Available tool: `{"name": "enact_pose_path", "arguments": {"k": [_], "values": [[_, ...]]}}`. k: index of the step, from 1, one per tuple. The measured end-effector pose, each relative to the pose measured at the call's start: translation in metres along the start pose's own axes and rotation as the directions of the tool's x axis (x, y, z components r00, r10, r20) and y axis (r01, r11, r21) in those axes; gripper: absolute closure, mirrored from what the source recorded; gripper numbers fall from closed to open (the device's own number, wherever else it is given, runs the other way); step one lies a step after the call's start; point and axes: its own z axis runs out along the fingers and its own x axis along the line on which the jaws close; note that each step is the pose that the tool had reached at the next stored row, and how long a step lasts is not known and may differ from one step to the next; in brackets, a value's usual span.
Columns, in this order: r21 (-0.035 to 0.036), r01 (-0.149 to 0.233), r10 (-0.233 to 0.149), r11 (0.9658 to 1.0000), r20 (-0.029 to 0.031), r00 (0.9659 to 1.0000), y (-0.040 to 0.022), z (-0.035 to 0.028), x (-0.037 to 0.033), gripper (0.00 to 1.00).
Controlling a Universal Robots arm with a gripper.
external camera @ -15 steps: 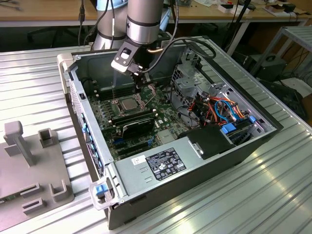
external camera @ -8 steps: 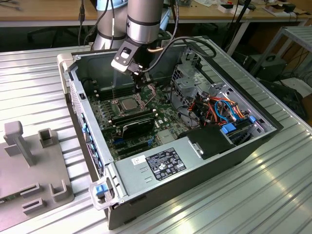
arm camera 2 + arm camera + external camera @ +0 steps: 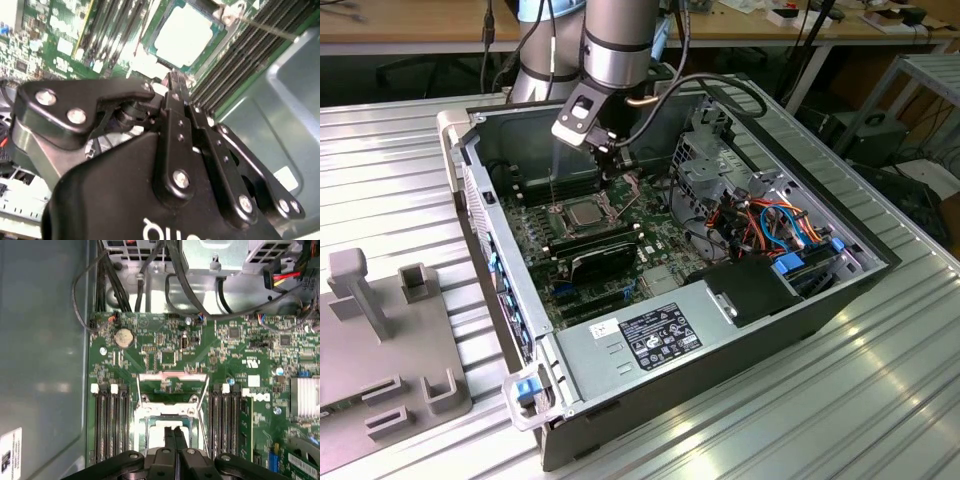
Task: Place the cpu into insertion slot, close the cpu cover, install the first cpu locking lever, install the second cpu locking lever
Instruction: 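Close the cpu cover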
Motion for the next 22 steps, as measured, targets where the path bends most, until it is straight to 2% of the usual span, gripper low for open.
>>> {"name": "enact_pose_path", "arguments": {"k": [2,3,5,8,11,13,14,18,19,22], "values": [[-0.0001,0.0,0.0,1.0,0.0,1.0,0.0107,0.0007,0.0,0.89],[0.0,0.0,0.0,1.0,0.0,1.0,0.0133,0.0008,-0.0001,0.89],[0.0,0.0,0.0,1.0,0.0001,1.0,0.0144,-0.001,-0.0001,0.89],[-0.0001,0.0,0.0,1.0,0.0,1.0,0.0151,-0.0123,-0.0003,0.89],[-0.0001,0.0,0.0,1.0,-0.0002,1.0,0.0164,-0.0129,-0.0002,0.89],[0.0,0.0,0.0,1.0,0.0,1.0,0.0212,-0.0127,-0.0002,0.89],[0.0,0.0,0.0,1.0,0.0001,1.0,0.0277,-0.0123,-0.0001,0.89],[0.0009,0.0,0.0,1.0,0.0002,1.0,0.0421,-0.0115,0.0003,0.89],[0.0015,0.0,0.0,1.0,0.0002,1.0,0.0496,-0.011,0.0006,0.89],[0.005,0.0,0.0,1.0,0.0024,1.0,0.0633,-0.0103,0.001,0.89]]}}
